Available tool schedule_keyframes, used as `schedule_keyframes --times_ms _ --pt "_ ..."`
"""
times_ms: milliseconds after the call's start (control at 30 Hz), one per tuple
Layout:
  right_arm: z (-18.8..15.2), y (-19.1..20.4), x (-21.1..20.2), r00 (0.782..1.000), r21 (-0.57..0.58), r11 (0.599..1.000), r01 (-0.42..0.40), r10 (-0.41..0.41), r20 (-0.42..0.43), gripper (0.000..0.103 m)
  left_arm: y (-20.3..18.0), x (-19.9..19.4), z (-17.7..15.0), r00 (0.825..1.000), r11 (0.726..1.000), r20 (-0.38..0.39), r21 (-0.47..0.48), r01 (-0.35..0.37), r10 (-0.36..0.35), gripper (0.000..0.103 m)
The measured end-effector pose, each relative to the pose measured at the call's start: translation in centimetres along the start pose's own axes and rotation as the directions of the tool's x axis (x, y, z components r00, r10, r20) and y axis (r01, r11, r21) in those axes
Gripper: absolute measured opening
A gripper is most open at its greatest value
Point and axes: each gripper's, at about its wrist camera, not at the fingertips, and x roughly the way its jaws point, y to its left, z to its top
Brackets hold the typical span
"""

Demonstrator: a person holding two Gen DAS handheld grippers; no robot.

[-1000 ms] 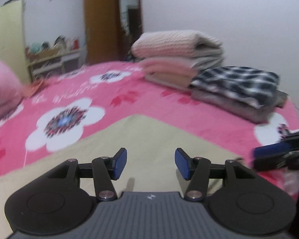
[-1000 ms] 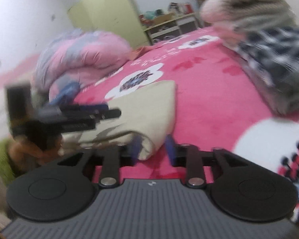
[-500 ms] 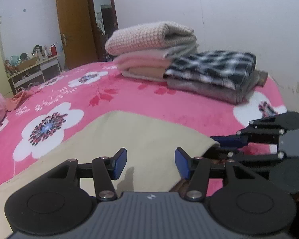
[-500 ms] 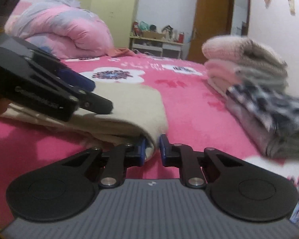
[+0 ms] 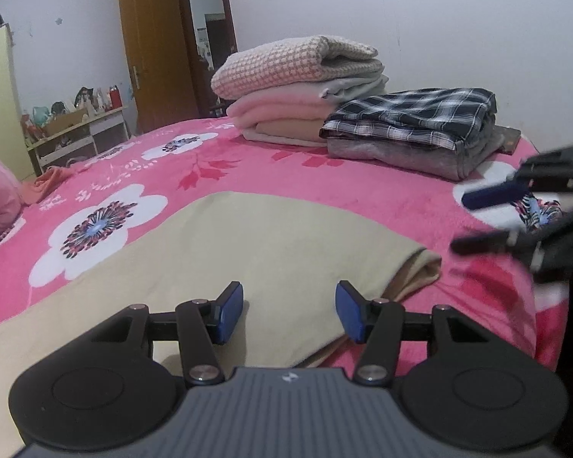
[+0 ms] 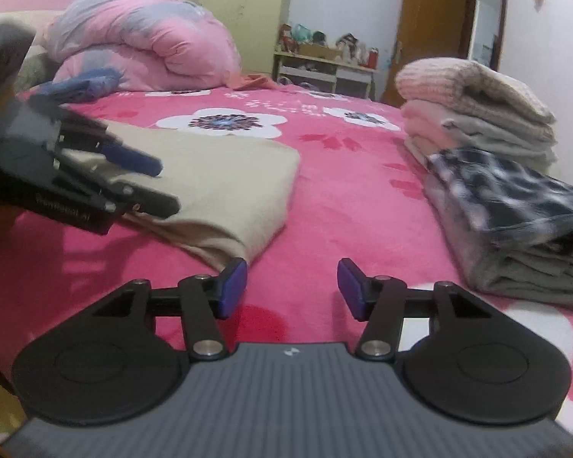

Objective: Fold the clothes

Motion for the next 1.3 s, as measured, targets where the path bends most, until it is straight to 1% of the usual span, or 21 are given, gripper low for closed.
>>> schedule_keyframes --times_ms 33,67,133,167,200,233,300,333,367,400,433,533,633,667,700,733,833,900,933,1167,1300 --pt "0.6 -0.3 -0.5 1.0 0.015 1.0 -0.003 0.003 0.013 0.037 0.0 0.0 0.0 1.0 1.0 0.001 -0.005 0.0 0.0 0.055" --pt "1.2 -0.4 -0.8 0.999 0.028 1.0 -0.009 0.008 0.034 0.031 0.0 0.0 -0.1 1.0 1.0 0.002 -0.008 -0.001 0.001 0.055" --pt "2.7 0.2 -0.8 0.995 0.042 0.998 -0.035 0.031 0.096 0.024 -0.1 0.0 -0.1 1.0 1.0 0.0 -0.008 -0.006 0.006 0.055" --pt "3.1 0.9 -0.3 0.993 0.03 0.998 -0.053 0.05 0.106 0.023 -0.1 -0.1 -0.1 1.0 1.0 0.0 -0.009 -0.009 0.009 0.055" --pt "3.3 1.6 0.2 0.992 0.016 0.997 -0.072 0.07 0.108 0.023 -0.2 -0.2 -0.1 1.0 1.0 0.0 -0.01 -0.013 0.013 0.055" --pt "2.9 2.3 1.2 0.993 -0.007 0.996 -0.087 0.087 0.079 0.022 -0.2 -0.4 -0.2 1.0 1.0 -0.001 -0.007 -0.015 0.015 0.055" --pt "0.9 3.5 3.8 0.995 -0.066 0.993 -0.095 0.093 -0.035 0.022 -0.4 -1.0 -0.6 1.0 1.0 -0.013 0.012 -0.009 0.009 0.055" --pt "0.3 3.8 4.6 0.993 -0.084 0.992 -0.099 0.093 -0.07 0.022 -0.4 -1.8 -0.8 1.0 1.0 -0.01 0.021 -0.015 0.015 0.055" --pt "0.8 3.8 4.3 0.994 -0.078 0.992 -0.099 0.094 -0.061 0.023 -0.4 -2.7 -1.0 1.0 0.999 -0.006 0.029 -0.021 0.021 0.055" --pt "1.2 3.8 3.9 0.994 -0.071 0.993 -0.099 0.095 -0.051 0.023 -0.1 -3.6 -1.1 1.0 1.0 -0.002 0.007 -0.015 0.015 0.055" --pt "1.7 3.8 3.6 0.995 -0.065 0.993 -0.098 0.096 -0.041 0.023 0.3 -4.5 -1.1 1.0 1.0 0.001 -0.023 -0.007 0.007 0.055" --pt "3.1 3.7 2.6 0.995 -0.045 0.994 -0.098 0.098 -0.012 0.023 2.2 -8.0 -1.0 0.998 0.991 0.059 -0.127 -0.027 0.035 0.055" --pt "4.5 3.7 1.7 0.994 -0.025 0.994 -0.103 0.104 0.024 0.023 3.7 -10.0 -1.3 0.988 0.979 0.086 -0.173 -0.113 0.129 0.055" --pt "5.2 4.1 1.5 0.991 -0.016 0.993 -0.117 0.118 0.058 0.023 4.2 -10.7 -1.4 0.982 0.972 0.094 -0.187 -0.142 0.162 0.055" --pt "5.6 4.5 1.5 0.988 -0.01 0.992 -0.129 0.13 0.078 0.023 4.8 -10.8 -1.6 0.979 0.964 0.076 -0.206 -0.17 0.189 0.055" --pt "5.6 4.7 1.7 0.988 -0.005 0.991 -0.136 0.136 0.073 0.023 5.4 -10.7 -1.9 0.976 0.954 0.052 -0.226 -0.196 0.213 0.055" --pt "5.7 5.4 2.2 0.986 0.011 0.988 -0.155 0.154 0.056 0.023 6.9 -9.0 -3.9 0.965 0.927 -0.083 -0.271 -0.26 0.247 0.051" --pt "5.8 5.8 2.5 0.985 0.021 0.986 -0.168 0.167 0.045 0.024 7.2 -8.4 -5.8 0.965 0.919 -0.111 -0.296 -0.26 0.238 0.052" --pt "5.9 6.0 2.7 0.984 0.027 0.984 -0.174 0.173 0.039 0.024 7.1 -8.7 -6.4 0.966 0.918 -0.094 -0.303 -0.258 0.24 0.051" --pt "6.0 7.6 3.9 0.977 0.06 0.975 -0.215 0.215 0.002 0.025 7.1 -9.4 -7.2 0.968 0.908 -0.053 -0.336 -0.25 0.246 0.052" --pt "3.8 9.5 5.2 0.976 0.026 0.976 -0.216 0.216 -0.005 0.029 7.1 -9.8 -7.7 0.971 0.901 -0.034 -0.366 -0.234 0.239 0.052"
